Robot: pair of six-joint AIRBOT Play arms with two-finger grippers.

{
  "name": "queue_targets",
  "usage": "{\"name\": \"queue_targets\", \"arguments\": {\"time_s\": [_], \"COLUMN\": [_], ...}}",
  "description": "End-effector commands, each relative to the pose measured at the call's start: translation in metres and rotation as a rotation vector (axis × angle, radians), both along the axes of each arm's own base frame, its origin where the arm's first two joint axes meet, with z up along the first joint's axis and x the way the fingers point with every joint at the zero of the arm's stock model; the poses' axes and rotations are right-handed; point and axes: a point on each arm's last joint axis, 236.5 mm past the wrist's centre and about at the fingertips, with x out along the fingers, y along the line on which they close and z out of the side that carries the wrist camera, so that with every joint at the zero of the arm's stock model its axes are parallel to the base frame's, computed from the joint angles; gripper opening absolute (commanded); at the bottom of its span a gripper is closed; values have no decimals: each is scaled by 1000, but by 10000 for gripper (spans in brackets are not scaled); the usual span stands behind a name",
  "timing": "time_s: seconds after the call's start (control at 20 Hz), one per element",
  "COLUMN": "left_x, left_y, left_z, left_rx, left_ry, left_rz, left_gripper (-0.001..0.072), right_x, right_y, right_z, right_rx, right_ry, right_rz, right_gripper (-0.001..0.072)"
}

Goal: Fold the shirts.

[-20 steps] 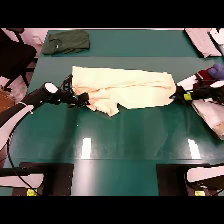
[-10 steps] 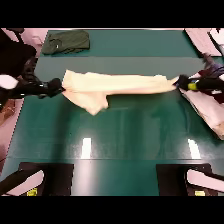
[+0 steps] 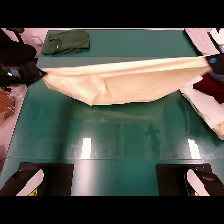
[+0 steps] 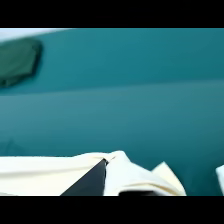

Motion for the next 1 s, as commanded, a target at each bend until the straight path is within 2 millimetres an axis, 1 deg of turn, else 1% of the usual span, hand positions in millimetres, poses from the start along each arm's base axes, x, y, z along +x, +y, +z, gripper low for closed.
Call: {"name": "queue_targets", "arguments": {"time_s": [0.0, 0.05, 0.1, 0.2, 0.25, 0.35, 0.45, 0.5, 0.55, 0.6, 0.65, 0.7, 0.75, 0.85, 0.9, 0.95], "left_x": [-36, -44, -51, -70, -80, -101, -119, -129, -141, -152, -159, -161, -161, -156, -149, -134], "left_y": [-14, -17, -19, -23, -25, -27, -24, -22, -23, -24, -25, -26, -26, -29, -28, -26], "left_z": [81, 101, 122, 165, 180, 208, 242, 257, 271, 285, 293, 293, 288, 262, 242, 218], "left_rx": [49, 63, 68, 86, 99, 126, 167, 184, 198, 207, 213, 213, 219, 222, 216, 203], "left_ry": [-132, -168, -209, -303, -335, -396, -496, -542, -586, -630, -657, -659, -636, -539, -461, -376], "left_rz": [-72, -86, -87, -95, -102, -99, -71, -58, -49, -46, -45, -46, -55, -88, -101, -110], "left_gripper": [20, 20, 20, 20, 20, 20, 20, 20, 20, 20, 20, 20, 20, 20, 19, 20], "right_x": [-68, -87, -102, -133, -148, -169, -181, -183, -181, -177, -167, -154, -137, -100, -75, -49], "right_y": [-10, -11, -10, -8, -9, -11, -10, -10, -10, -10, -11, -14, -18, -27, -33, -36], "right_z": [28, 33, 43, 72, 89, 124, 159, 170, 176, 178, 173, 160, 139, 89, 62, 34], "right_rx": [-95, -116, -129, -165, -192, -237, -261, -272, -278, -281, -281, -277, -266, -238, -219, -197], "right_ry": [-51, -63, -101, -202, -244, -311, -358, -356, -338, -310, -261, -190, -95, 88, 165, 237], "right_rz": [-100, -124, -133, -163, -182, -212, -219, -220, -212, -203, -193, -180, -164, -136, -126, -108], "right_gripper": [14, 14, 14, 14, 15, 15, 14, 14, 14, 15, 14, 14, 15, 14, 14, 14]}}
